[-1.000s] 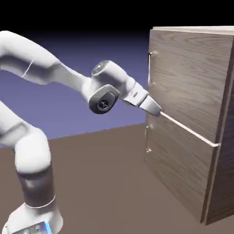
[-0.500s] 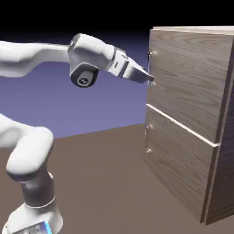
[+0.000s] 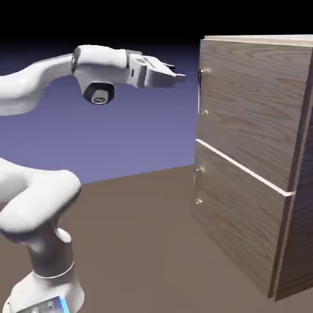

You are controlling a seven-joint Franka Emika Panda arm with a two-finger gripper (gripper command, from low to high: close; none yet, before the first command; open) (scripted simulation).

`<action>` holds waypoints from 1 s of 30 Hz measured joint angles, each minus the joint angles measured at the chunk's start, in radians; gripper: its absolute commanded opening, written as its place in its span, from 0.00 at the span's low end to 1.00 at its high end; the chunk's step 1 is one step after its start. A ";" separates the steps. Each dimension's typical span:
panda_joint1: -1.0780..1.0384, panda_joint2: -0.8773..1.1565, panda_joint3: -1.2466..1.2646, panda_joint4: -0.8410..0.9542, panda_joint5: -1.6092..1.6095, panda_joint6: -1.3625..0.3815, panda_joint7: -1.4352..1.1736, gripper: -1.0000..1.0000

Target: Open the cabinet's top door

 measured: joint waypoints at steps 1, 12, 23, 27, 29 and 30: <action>-0.021 -0.020 0.023 0.007 0.043 -0.007 -0.016 0.50; -0.257 -0.245 0.275 0.088 0.522 -0.084 -0.196 0.50; -0.488 -0.301 0.376 0.240 0.743 -0.135 -0.274 0.00; -0.406 -0.322 0.336 0.131 0.792 -0.226 -0.352 0.00; -0.350 -0.333 0.306 0.058 0.812 -0.287 -0.398 0.00; -0.322 -0.338 0.290 0.022 0.818 -0.318 -0.421 0.00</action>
